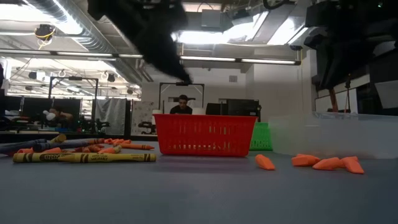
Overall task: Sort crayons
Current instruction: Put the light orange crayon into the transparent bin, then put the orange crayon into the orange bin
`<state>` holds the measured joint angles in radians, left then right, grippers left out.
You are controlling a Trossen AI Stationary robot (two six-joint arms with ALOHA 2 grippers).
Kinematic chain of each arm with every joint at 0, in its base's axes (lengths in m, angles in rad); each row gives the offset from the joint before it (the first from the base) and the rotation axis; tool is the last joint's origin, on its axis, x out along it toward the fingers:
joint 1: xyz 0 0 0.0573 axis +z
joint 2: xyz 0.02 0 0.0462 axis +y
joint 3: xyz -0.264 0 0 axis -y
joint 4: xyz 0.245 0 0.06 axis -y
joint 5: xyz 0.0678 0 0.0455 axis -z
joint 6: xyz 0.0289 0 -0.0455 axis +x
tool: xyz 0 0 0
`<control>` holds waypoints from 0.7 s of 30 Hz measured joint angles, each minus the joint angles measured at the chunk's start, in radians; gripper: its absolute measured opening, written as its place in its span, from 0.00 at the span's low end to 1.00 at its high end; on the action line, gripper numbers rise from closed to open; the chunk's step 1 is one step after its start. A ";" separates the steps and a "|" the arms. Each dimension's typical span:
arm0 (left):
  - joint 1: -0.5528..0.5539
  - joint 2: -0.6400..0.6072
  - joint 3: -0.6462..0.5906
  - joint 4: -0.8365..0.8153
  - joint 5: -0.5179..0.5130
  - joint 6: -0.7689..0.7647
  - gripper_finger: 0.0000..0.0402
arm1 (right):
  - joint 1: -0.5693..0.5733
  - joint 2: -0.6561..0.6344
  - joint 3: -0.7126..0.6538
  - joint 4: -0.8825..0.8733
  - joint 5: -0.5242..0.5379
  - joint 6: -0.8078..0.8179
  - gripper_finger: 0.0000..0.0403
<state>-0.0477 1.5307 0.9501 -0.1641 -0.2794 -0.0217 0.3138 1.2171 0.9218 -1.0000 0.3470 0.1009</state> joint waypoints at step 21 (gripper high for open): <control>0.024 0.000 -0.001 -0.464 0.011 -0.128 0.19 | 0.000 0.000 0.000 0.002 0.000 0.000 0.27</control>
<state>-0.0242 1.5307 0.9493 -0.6285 -0.2680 -0.1493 0.3138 1.2171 0.9218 -0.9977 0.3470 0.1005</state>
